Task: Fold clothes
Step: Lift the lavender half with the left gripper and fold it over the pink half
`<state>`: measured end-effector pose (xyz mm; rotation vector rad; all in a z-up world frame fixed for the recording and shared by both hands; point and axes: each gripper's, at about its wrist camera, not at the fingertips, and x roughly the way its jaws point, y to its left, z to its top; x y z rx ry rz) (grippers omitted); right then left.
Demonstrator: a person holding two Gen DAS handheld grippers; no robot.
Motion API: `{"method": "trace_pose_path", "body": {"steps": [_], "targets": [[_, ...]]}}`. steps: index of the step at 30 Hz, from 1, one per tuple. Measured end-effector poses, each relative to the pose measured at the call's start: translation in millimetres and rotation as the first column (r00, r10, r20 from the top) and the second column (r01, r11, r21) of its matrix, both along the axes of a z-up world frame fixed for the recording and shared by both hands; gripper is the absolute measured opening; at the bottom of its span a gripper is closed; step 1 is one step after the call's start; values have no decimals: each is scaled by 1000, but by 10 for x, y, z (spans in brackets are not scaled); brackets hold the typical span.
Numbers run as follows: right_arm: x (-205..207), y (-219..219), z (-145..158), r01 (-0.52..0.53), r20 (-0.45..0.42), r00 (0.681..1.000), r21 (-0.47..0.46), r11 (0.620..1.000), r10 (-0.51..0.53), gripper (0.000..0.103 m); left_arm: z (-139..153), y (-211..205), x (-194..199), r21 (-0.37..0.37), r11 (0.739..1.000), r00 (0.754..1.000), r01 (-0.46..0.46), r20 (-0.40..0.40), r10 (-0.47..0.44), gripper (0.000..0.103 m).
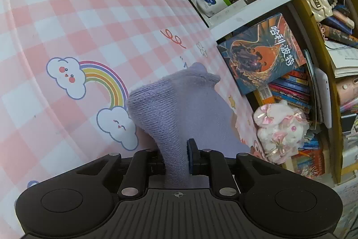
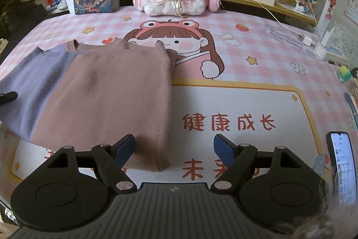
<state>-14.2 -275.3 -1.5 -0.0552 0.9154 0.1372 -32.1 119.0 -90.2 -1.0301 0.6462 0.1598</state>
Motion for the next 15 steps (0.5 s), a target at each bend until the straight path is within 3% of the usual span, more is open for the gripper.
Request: {"method": "trace_pose_path", "body": {"steps": [7,15], "targets": [[26,-11,11,-48,0,999,25,999,48,77,5,-37,-9,11,1000,1000,-16,1,16,16],[-19,-58,18,-176,-2,984,50,983,176,77,91,-155,16,96,995,999,-36,-13,37,14]]}}
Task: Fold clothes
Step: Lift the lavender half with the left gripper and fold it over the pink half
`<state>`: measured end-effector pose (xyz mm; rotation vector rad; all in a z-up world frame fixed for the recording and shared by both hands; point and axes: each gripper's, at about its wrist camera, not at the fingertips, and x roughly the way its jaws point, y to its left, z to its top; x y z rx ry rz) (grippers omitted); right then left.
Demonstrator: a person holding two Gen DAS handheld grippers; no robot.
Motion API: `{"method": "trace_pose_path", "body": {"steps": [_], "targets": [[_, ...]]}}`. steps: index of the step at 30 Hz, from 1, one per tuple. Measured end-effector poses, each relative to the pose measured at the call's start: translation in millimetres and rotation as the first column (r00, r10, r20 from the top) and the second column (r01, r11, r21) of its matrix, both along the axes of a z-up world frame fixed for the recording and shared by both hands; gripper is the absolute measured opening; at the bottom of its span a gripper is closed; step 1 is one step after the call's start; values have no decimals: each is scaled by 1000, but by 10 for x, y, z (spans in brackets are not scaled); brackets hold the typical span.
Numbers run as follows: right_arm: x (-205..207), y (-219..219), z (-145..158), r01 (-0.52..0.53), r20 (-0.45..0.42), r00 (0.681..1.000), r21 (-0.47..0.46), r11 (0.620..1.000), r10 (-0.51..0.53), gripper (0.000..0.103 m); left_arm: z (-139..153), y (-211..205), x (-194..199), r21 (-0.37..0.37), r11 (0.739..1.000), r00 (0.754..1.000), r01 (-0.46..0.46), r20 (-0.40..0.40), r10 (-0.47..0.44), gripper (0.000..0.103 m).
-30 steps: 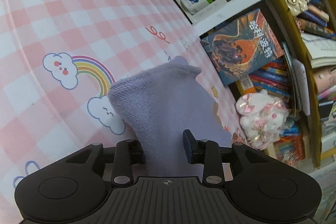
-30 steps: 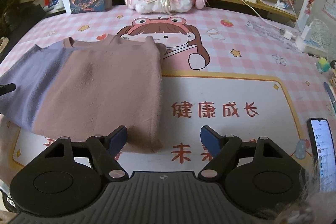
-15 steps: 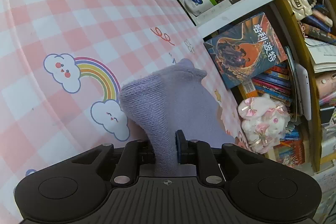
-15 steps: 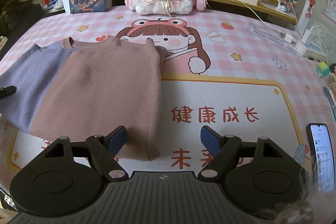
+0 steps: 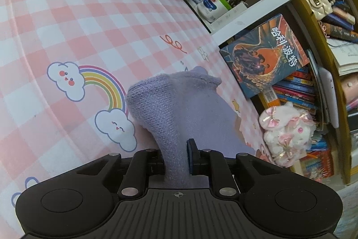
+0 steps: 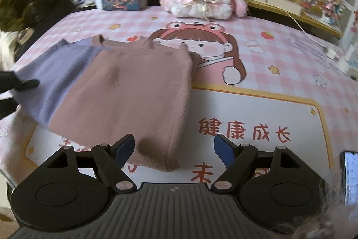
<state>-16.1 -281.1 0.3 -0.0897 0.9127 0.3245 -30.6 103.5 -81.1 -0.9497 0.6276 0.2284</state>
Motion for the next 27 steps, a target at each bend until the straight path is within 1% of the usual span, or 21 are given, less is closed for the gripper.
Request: {"method": "trace_pose_path", "body": {"steps": [2,4,8,12,13,15,17,19,20,21,23,24,26,27], "targets": [[-26,-43,7,-34,6,999,0,999,34,77,85,-65,3,44,999,1000,0,5,0,13],[-50,-102,15,-63,14,998,0,998,63,77,219,-157,-3,100,995,1000,7,27,-10,13],[-54,-302,36,-91,23,996,21,996,90,77,571,-425,6,218,976,995,29,83,-49,13],[-30,-496,46,-120,26,993,45,992,119,77,922,-804,33,352,934,986,61,122,-110,13],[-21,-544,47,-129,27,991,52,990,128,77,1004,-912,36,386,920,983,69,129,-128,13],[-4,-640,50,-148,28,989,66,987,147,77,1132,-1178,31,459,884,977,90,134,-169,13],[11,-732,47,-167,27,986,78,983,166,77,1254,-1451,25,531,841,968,109,134,-210,13],[25,-822,41,-185,26,983,88,979,184,77,1352,-1728,12,597,791,959,130,127,-253,13],[33,-864,36,-193,24,981,93,977,191,77,1371,-1883,4,630,762,954,146,114,-278,13],[41,-909,30,-199,23,980,98,975,198,77,1367,-2065,-7,666,726,947,171,91,-307,13],[54,-1005,14,-206,19,979,106,973,205,77,1325,-2425,-30,729,645,930,227,34,-365,14],[63,-1057,7,-208,17,978,111,972,207,77,1255,-2603,-50,754,600,919,266,-10,-395,15],[73,-1153,-13,-208,12,978,119,971,208,77,1087,-2974,-97,793,497,886,352,-111,-450,23],[80,-1200,-26,-206,7,978,123,971,207,77,967,-3154,-120,800,440,859,409,-175,-482,26]]}}
